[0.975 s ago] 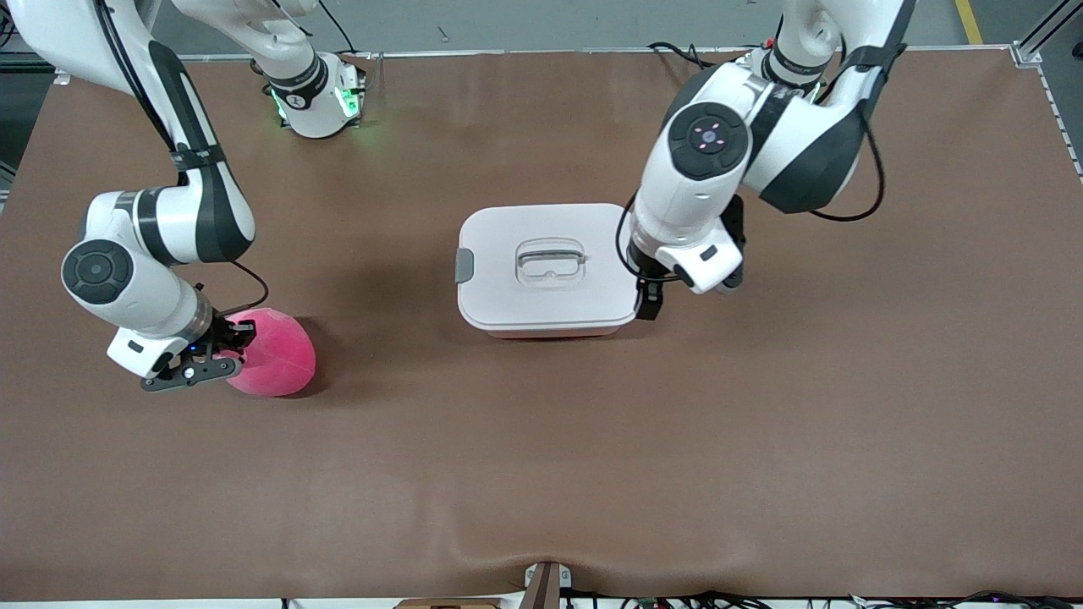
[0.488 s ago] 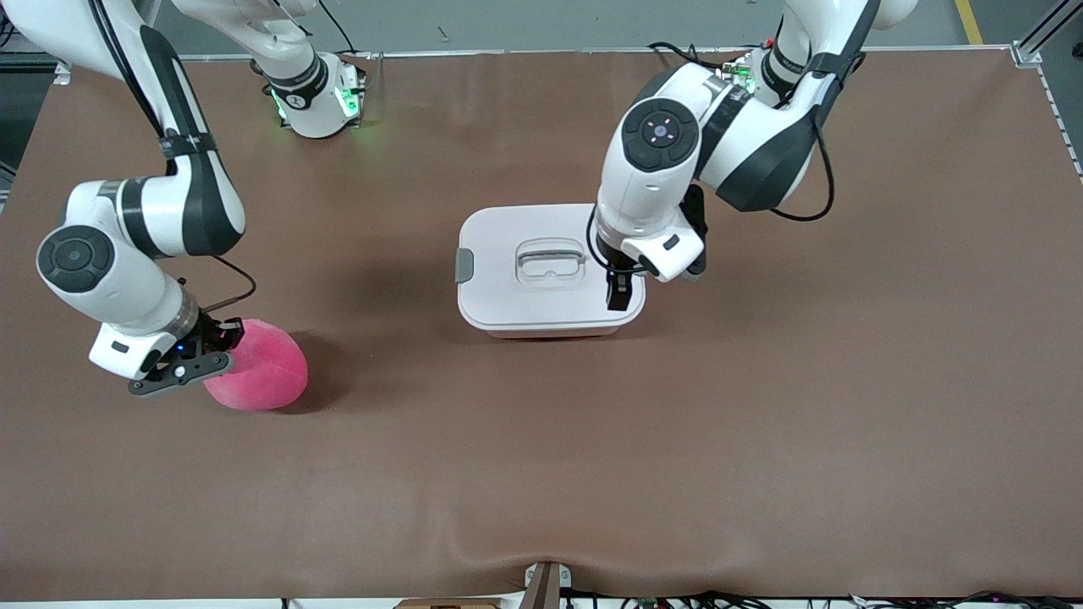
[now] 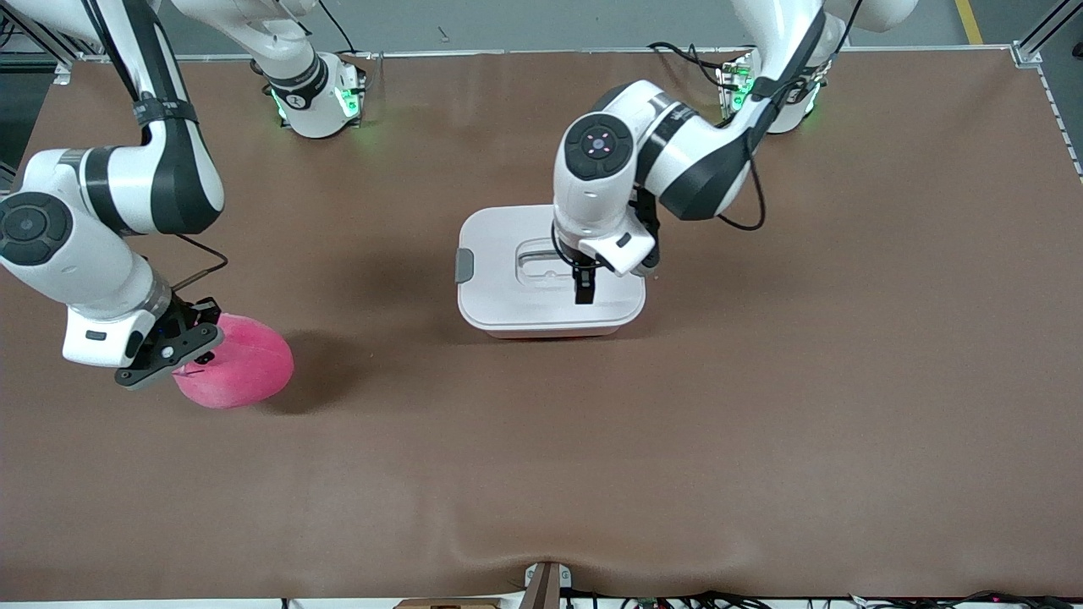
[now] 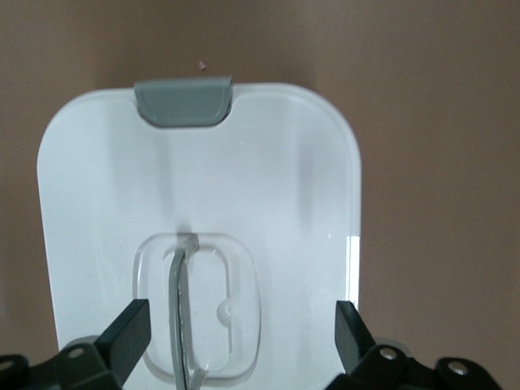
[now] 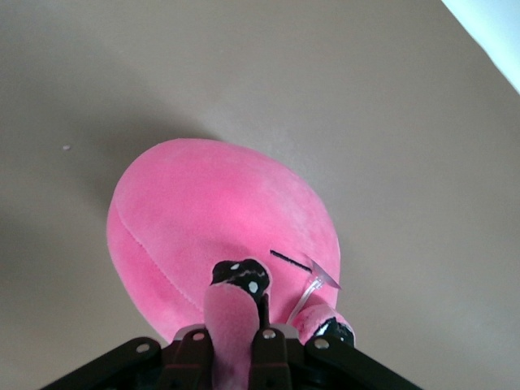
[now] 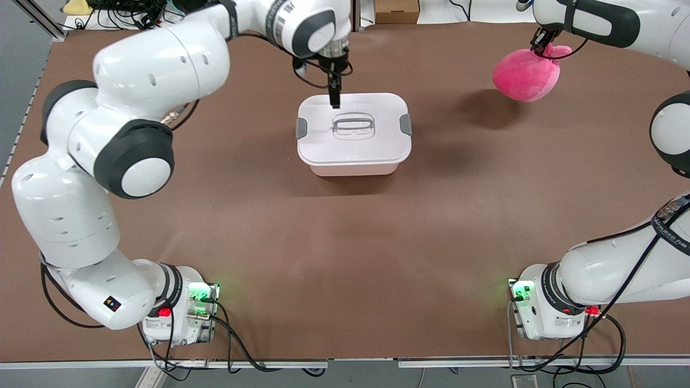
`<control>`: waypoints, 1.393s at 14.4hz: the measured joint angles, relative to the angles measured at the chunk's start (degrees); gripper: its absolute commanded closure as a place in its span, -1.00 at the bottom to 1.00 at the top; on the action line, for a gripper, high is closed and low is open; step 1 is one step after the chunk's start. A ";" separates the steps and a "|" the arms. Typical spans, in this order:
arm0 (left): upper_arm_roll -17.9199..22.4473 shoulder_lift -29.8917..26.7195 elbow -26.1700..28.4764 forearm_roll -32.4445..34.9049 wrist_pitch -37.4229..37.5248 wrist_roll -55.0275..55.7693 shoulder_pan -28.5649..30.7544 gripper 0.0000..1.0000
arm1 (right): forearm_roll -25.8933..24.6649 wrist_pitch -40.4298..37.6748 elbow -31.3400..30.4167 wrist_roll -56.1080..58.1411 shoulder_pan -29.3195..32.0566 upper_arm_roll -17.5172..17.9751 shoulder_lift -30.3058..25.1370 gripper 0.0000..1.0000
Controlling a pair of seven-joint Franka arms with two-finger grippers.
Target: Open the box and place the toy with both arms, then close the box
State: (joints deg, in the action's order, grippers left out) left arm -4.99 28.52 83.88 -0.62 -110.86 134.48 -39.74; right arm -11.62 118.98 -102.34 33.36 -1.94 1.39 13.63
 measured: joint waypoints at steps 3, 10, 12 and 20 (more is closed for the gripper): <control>0.02 0.90 2.35 0.02 -3.46 2.17 -1.64 -1.00 | 0.00 0.00 0.67 6.35 -1.86 0.07 -0.12 1.00; 0.03 1.01 6.01 0.40 -7.00 6.13 -4.58 -1.00 | 0.00 -2.42 1.01 17.72 -6.12 0.33 -2.36 1.00; 0.04 1.01 6.48 1.42 -7.65 7.25 -5.16 -0.42 | 0.00 -3.55 1.07 23.18 -6.61 0.39 -3.19 1.00; 0.18 0.99 6.74 1.65 -8.34 7.32 -5.44 1.00 | 0.01 -9.29 1.17 41.01 -8.22 0.46 -6.27 1.00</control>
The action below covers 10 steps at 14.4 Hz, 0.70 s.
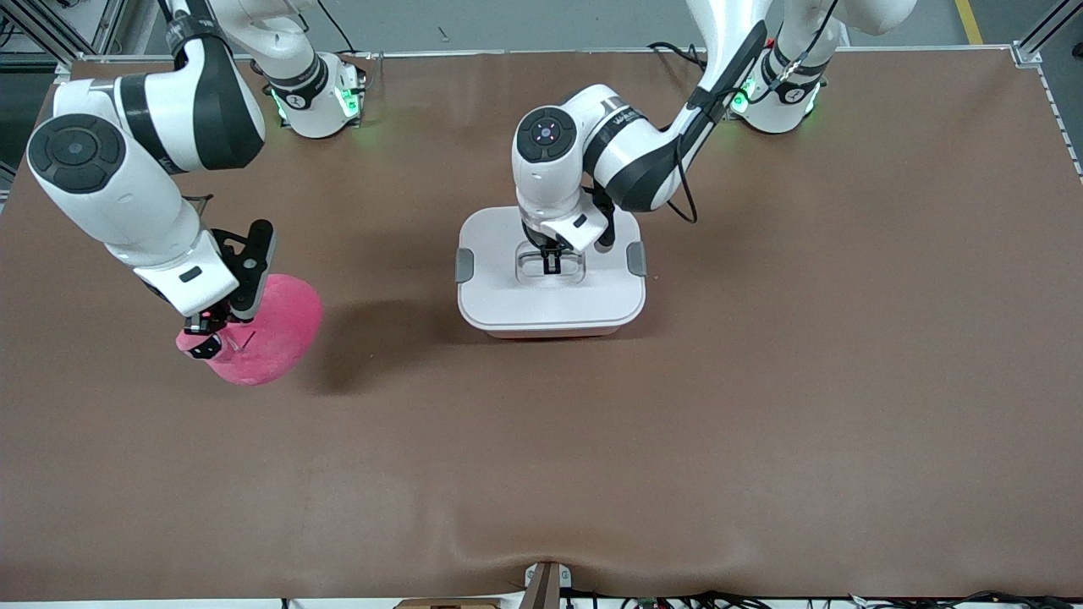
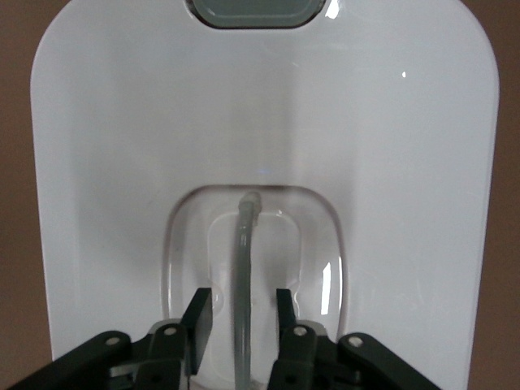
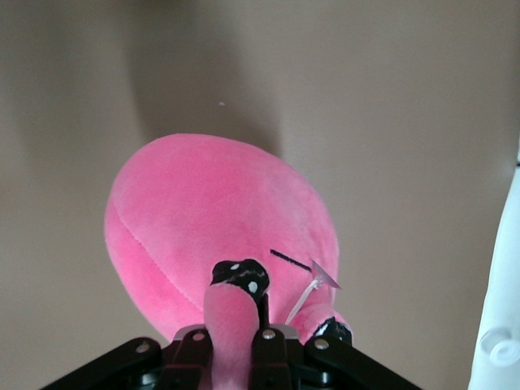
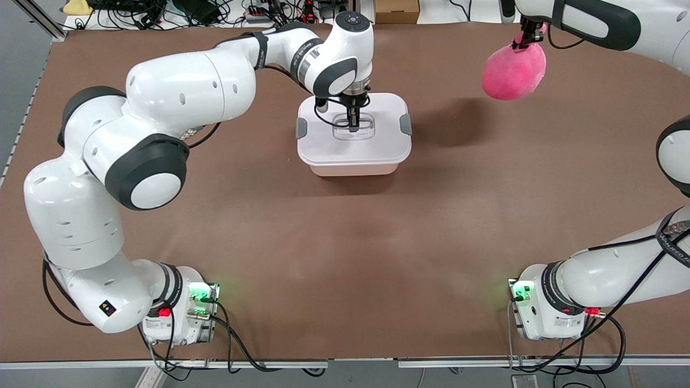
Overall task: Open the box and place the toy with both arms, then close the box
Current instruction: 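Lift the lid with the left gripper while the right gripper lifts the toy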
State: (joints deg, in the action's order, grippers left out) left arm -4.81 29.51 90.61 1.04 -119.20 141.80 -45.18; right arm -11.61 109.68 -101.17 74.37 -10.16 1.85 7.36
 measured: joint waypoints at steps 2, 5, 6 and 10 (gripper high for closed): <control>0.02 -0.11 -0.01 0.00 -0.10 0.00 0.00 1.00 | 0.00 -0.15 0.00 4.08 -0.04 0.01 -0.09 1.00; 0.06 -0.20 -0.03 0.04 -0.22 0.00 0.02 1.00 | 0.01 -0.15 0.00 9.84 -1.11 0.11 -0.62 1.00; 0.07 -0.22 -0.04 0.04 -0.23 0.00 0.02 1.00 | 0.08 -0.17 0.00 11.78 -1.62 0.12 -0.99 1.00; 0.10 -0.62 -0.05 0.05 -0.22 0.00 0.02 1.00 | 0.19 -2.24 0.00 18.53 -2.12 0.06 -2.43 1.00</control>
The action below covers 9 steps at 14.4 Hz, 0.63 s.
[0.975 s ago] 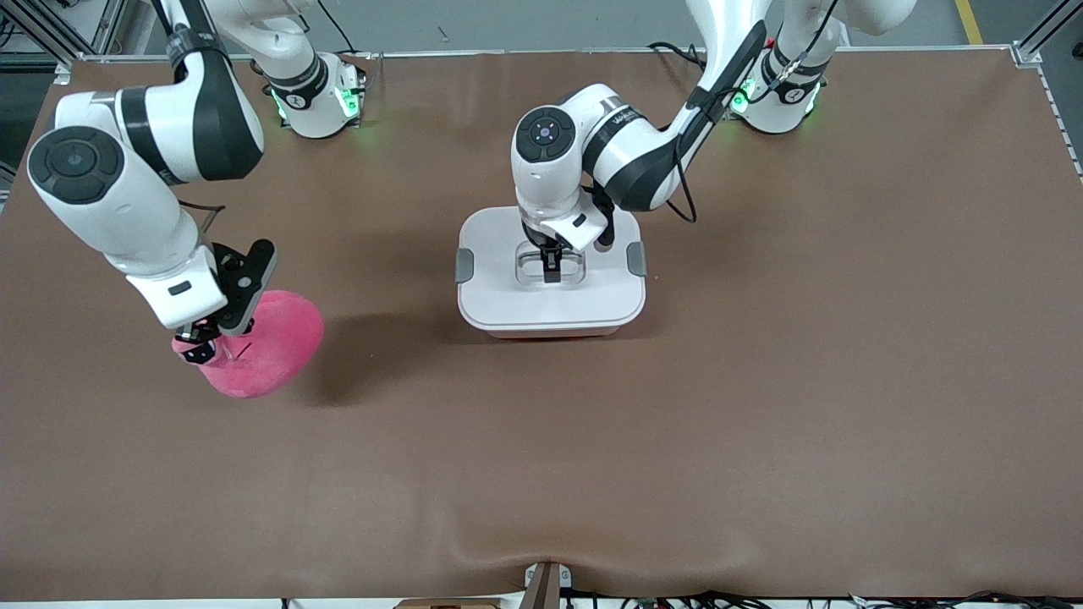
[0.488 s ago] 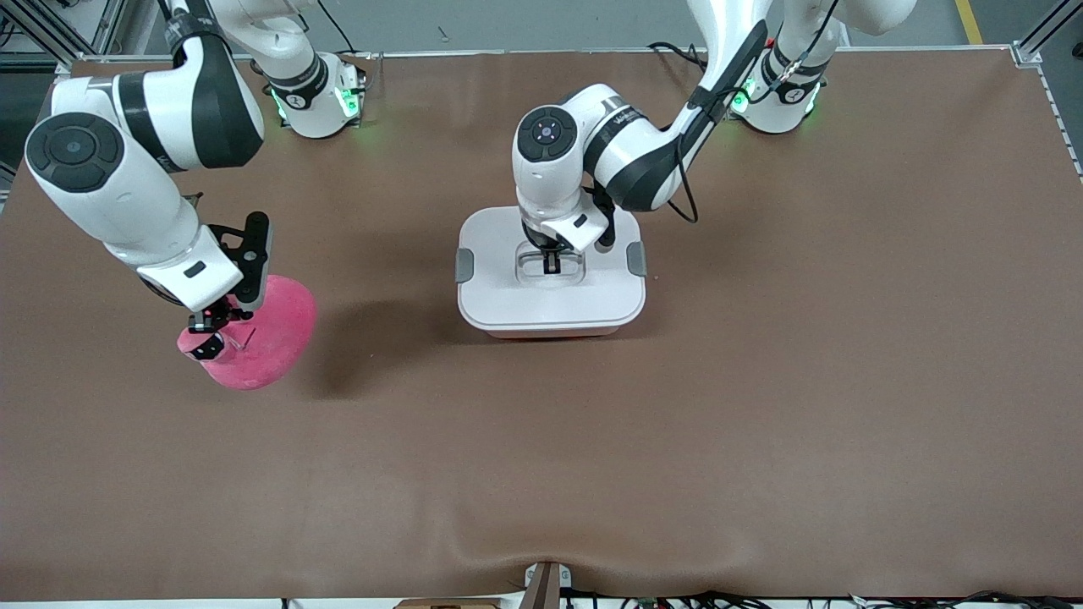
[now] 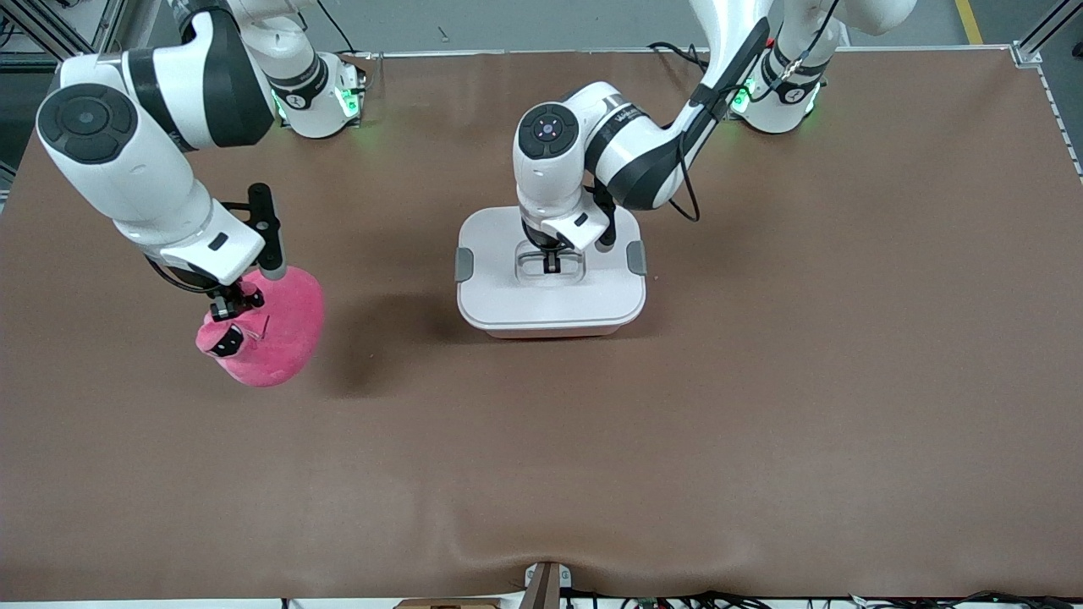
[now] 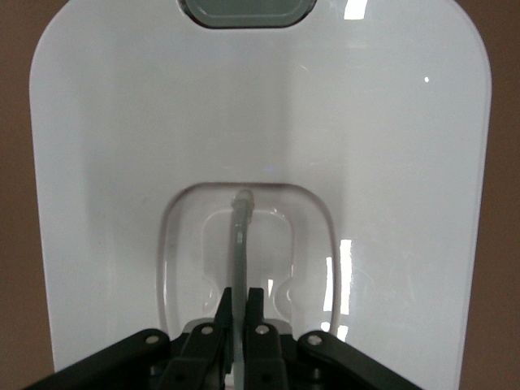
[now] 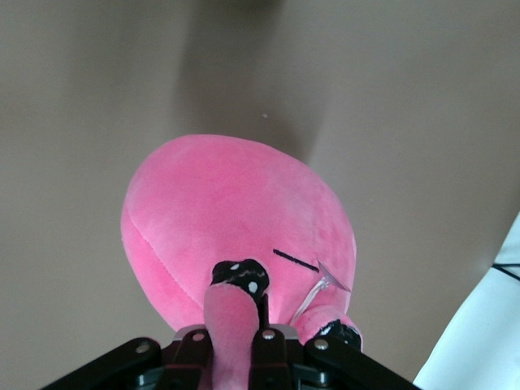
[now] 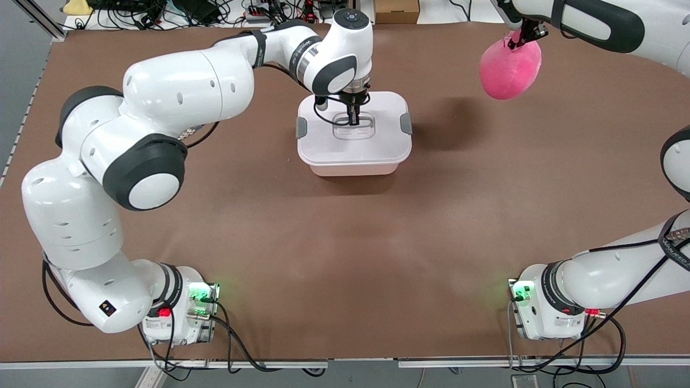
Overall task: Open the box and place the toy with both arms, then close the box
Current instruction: 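Lift the lid with the left gripper while the right gripper lifts the toy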
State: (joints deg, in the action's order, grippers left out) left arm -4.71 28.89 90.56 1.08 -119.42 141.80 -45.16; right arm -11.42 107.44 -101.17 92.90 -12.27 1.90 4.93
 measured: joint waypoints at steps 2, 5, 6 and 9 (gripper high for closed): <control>0.00 -0.24 0.00 0.00 0.03 0.00 0.00 1.00 | 0.00 -0.94 0.00 3.27 0.00 -0.06 -0.63 1.00; 0.02 -1.09 -0.02 0.00 0.19 0.00 0.07 1.00 | -0.06 -1.81 -0.01 5.69 -0.67 0.02 -1.07 1.00; 0.03 -1.42 -0.03 0.00 0.23 0.00 0.13 1.00 | -0.31 -1.81 -0.01 5.75 -1.67 0.04 -1.07 1.00; 0.13 -2.48 -0.21 0.00 0.21 0.00 0.31 1.00 | -4.86 -0.65 0.32 4.96 -5.13 0.08 -1.20 1.00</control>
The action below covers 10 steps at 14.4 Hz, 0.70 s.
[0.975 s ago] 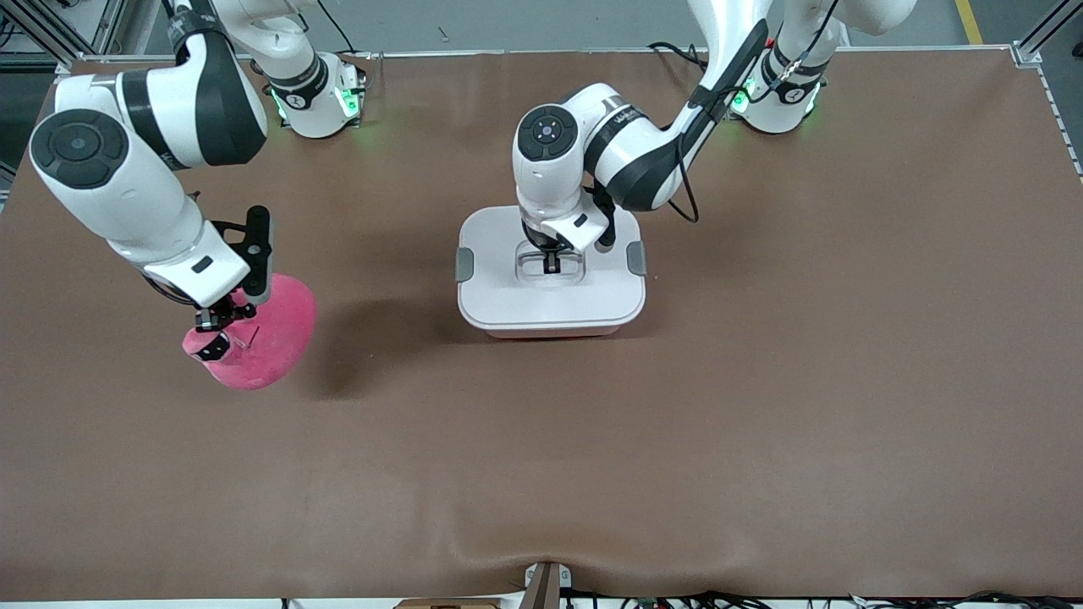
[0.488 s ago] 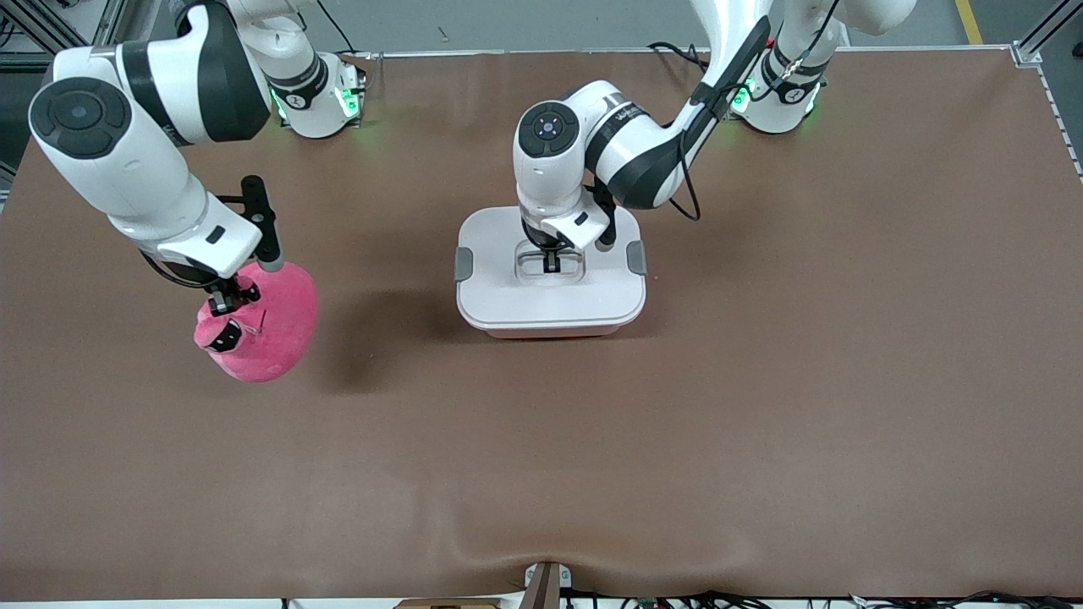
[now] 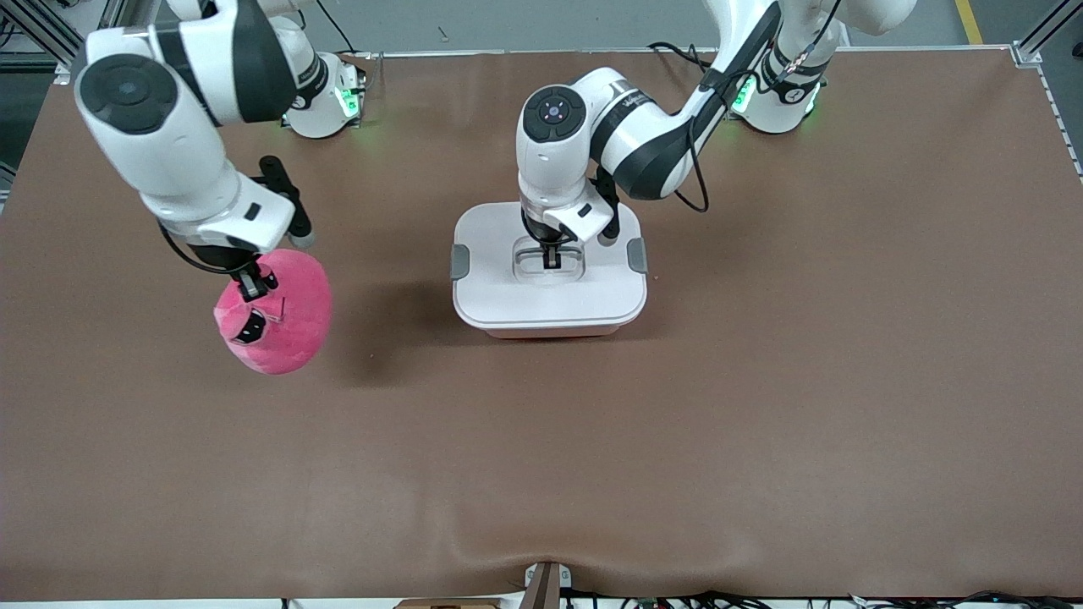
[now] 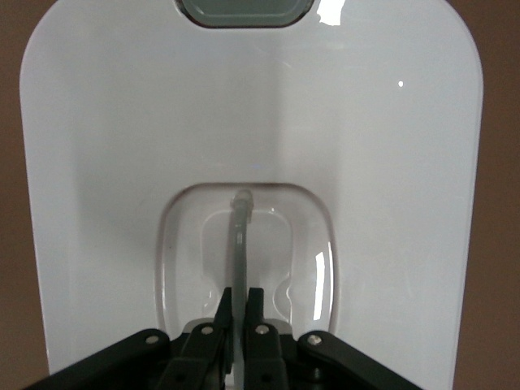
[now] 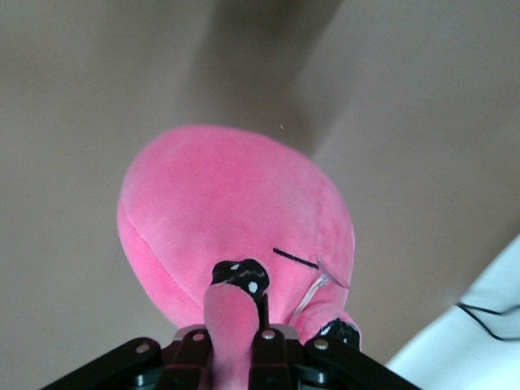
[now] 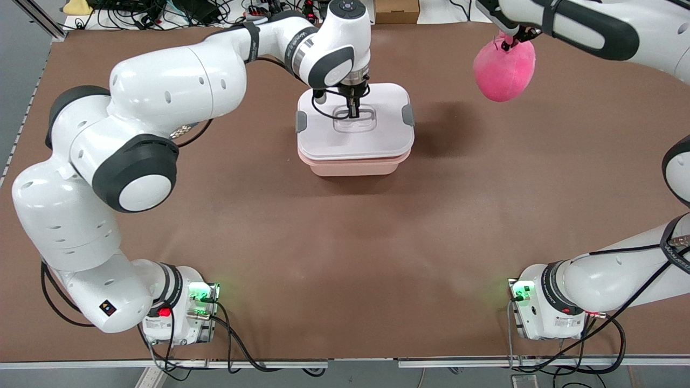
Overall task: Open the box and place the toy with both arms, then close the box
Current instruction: 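Lift the lid with the left gripper while the right gripper lifts the toy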
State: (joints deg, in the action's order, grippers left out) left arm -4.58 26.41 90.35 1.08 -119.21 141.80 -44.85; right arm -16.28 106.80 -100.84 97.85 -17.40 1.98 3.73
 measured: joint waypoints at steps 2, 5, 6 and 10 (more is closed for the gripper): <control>0.22 -0.72 0.01 0.00 0.59 0.00 0.67 1.00 | -1.74 0.44 1.38 -0.17 -0.58 -0.01 -0.25 1.00; 0.35 -0.82 0.31 0.02 1.76 -1.83 3.33 1.00 | -3.65 0.31 2.17 0.14 -3.73 0.01 -0.40 1.00; 0.38 -0.79 0.48 0.03 1.84 -3.39 4.45 1.00 | -4.82 -0.06 2.16 0.08 -5.81 0.05 -0.39 1.00; 0.45 -0.78 0.80 0.03 1.88 -8.66 8.76 1.00 | -8.44 -5.02 2.16 -3.80 -14.87 0.23 -0.39 1.00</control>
State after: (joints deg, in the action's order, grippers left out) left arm -4.13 25.63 91.15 1.12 -117.33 133.14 -36.09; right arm -24.72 101.77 -98.68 94.06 -32.28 2.22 3.34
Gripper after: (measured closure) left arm 0.930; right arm 0.855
